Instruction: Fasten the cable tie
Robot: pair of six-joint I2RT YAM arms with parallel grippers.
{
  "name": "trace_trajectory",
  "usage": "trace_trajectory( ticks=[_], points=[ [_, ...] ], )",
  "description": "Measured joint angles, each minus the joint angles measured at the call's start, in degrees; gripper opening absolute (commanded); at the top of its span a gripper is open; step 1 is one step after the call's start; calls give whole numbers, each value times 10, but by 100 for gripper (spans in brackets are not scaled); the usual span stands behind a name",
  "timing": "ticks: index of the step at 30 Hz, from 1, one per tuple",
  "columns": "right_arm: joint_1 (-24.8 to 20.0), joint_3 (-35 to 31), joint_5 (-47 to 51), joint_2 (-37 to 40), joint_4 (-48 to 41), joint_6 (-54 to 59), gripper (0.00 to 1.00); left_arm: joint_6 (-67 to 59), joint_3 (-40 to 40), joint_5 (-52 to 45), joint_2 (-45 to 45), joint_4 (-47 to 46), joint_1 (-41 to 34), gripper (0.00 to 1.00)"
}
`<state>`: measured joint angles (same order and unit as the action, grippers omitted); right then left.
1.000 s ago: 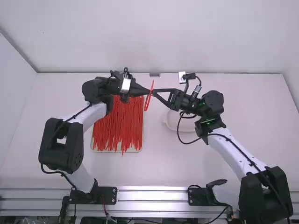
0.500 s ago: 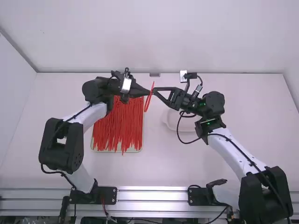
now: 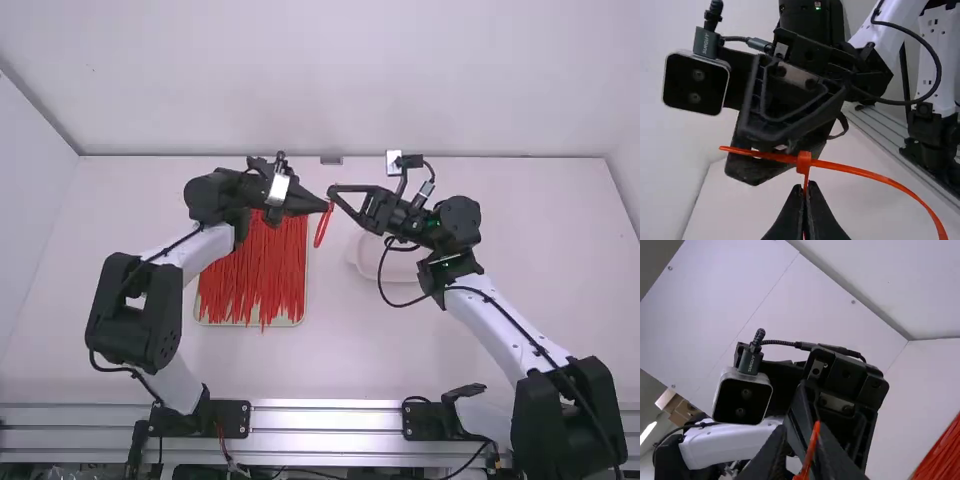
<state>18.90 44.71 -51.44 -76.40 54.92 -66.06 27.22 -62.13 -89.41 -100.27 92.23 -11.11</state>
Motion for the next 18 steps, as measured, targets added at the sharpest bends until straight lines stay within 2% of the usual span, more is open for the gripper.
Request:
trace_trajectory(
  ticks=[12, 18],
  points=[
    [0, 0, -8, 0, -2, 6, 0, 0, 26, 13, 9, 2, -2, 1],
    [-2, -7, -22, -12, 42, -3, 0, 0, 46, 28, 15, 5, -2, 1]
  ],
)
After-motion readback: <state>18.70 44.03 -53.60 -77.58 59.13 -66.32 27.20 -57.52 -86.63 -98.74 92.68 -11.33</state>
